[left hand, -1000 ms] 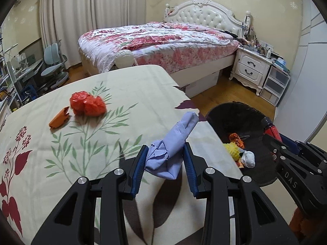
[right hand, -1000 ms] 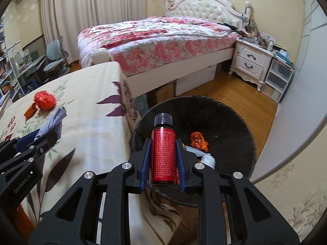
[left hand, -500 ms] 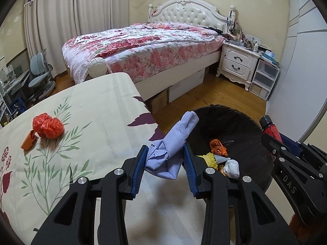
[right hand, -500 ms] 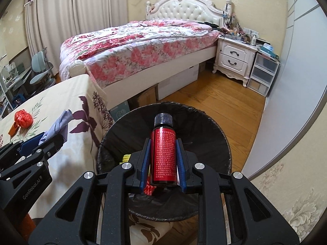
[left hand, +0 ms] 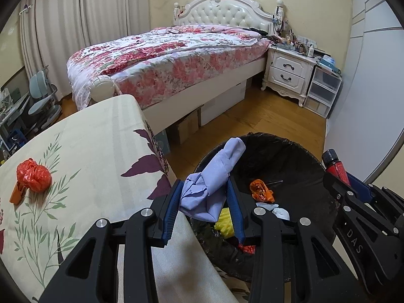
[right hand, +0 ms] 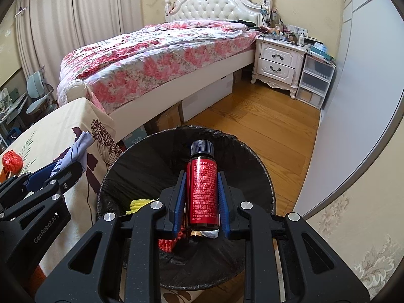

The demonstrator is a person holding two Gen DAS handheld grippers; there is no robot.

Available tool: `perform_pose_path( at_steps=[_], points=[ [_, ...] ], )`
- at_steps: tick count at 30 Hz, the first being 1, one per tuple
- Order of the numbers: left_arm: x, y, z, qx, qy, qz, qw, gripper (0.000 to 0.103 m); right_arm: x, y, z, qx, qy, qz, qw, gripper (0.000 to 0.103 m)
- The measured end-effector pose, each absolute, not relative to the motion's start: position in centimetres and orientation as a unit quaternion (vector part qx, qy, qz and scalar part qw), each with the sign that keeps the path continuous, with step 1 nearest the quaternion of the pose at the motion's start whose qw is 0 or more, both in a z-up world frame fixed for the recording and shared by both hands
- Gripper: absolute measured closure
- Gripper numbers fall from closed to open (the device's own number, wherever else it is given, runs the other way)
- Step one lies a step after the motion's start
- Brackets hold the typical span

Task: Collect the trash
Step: 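Carry the canister and cloth over the bin and open both tools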

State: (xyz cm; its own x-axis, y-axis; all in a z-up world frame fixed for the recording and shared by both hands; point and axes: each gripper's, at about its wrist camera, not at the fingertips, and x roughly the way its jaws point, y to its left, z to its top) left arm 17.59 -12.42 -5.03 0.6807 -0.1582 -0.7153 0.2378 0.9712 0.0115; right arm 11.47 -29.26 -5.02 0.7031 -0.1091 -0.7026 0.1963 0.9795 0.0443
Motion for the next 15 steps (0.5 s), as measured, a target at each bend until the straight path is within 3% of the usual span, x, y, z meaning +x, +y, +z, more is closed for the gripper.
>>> perform_pose_path(
  at_steps=[15],
  points=[
    [18.7,-13.3,-6.2,0.059,0.405,-0.116,0.905,0.065,12.6,-29.7,-5.9,0.06,0.39,-0.094,0.914,0.079]
  ],
)
